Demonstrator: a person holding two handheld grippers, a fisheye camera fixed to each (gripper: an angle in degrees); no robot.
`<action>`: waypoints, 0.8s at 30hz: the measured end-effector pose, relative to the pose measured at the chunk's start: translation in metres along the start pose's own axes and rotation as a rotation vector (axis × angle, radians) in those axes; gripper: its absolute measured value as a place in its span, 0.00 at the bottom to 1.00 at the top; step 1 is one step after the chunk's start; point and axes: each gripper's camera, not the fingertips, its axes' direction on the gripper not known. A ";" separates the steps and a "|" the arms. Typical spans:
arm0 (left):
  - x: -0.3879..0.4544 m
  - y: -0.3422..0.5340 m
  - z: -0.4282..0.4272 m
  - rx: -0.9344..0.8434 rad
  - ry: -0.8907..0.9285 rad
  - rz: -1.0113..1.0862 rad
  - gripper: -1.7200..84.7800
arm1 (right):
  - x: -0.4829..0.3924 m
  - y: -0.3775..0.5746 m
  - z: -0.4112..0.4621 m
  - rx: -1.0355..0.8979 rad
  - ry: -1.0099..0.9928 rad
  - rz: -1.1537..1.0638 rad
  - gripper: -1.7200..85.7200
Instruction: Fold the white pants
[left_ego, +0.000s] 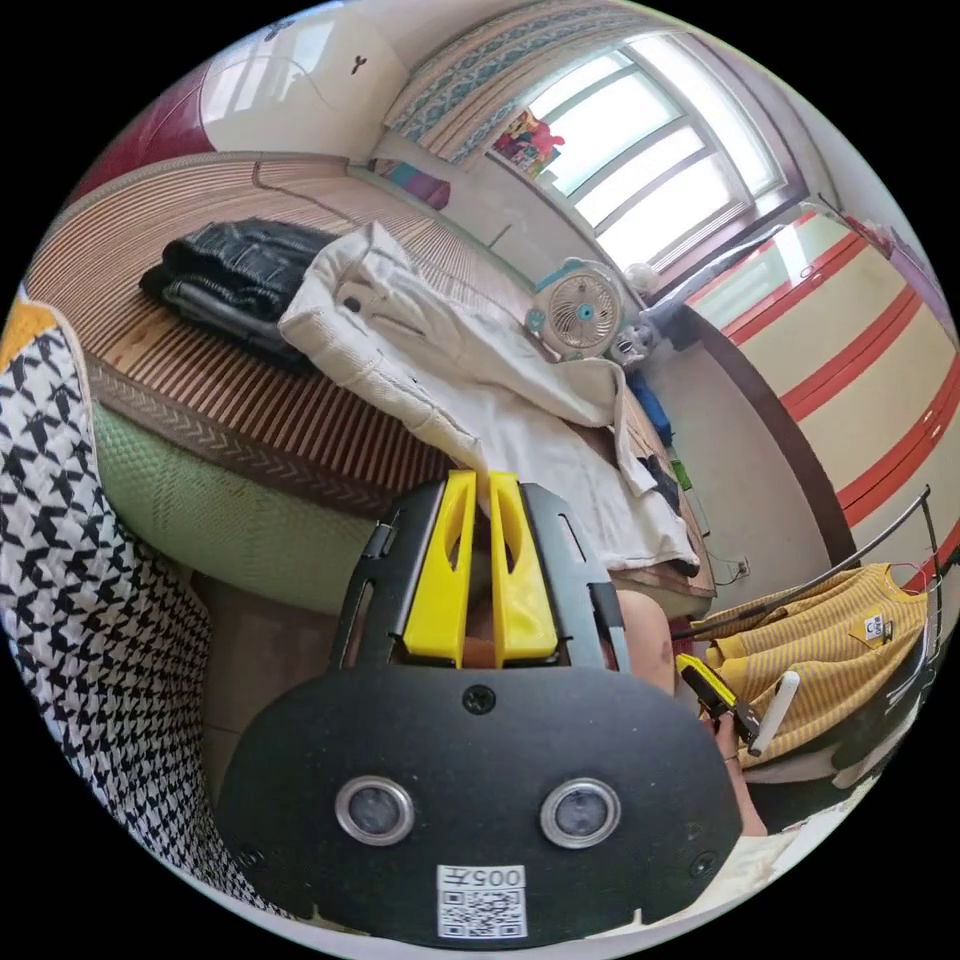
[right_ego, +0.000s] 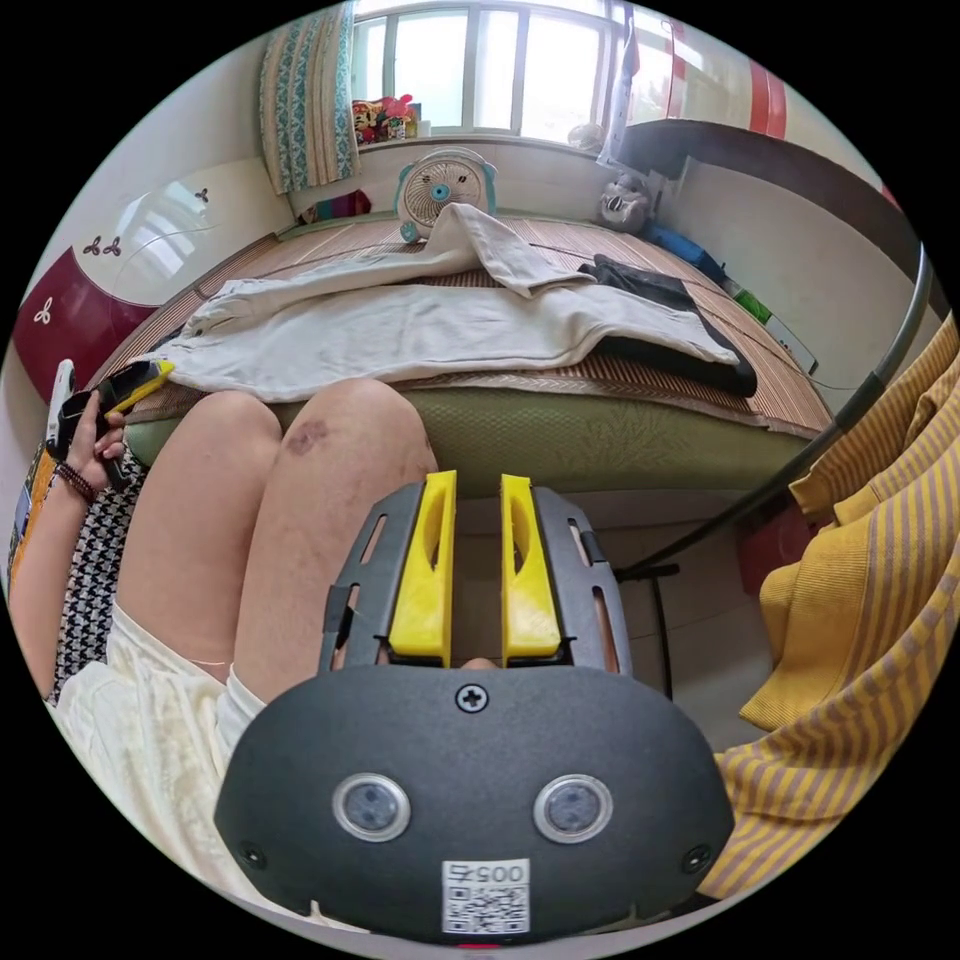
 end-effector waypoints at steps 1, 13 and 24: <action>0.007 -0.001 -0.009 0.024 0.018 0.012 0.05 | 0.000 0.000 0.000 0.000 -0.001 0.004 0.10; 0.029 0.019 -0.109 0.212 0.121 0.085 0.04 | 0.001 -0.020 -0.011 0.032 0.014 0.048 0.11; 0.011 0.074 -0.130 0.116 0.028 0.075 0.04 | -0.026 -0.134 -0.023 0.220 -0.007 -0.134 0.11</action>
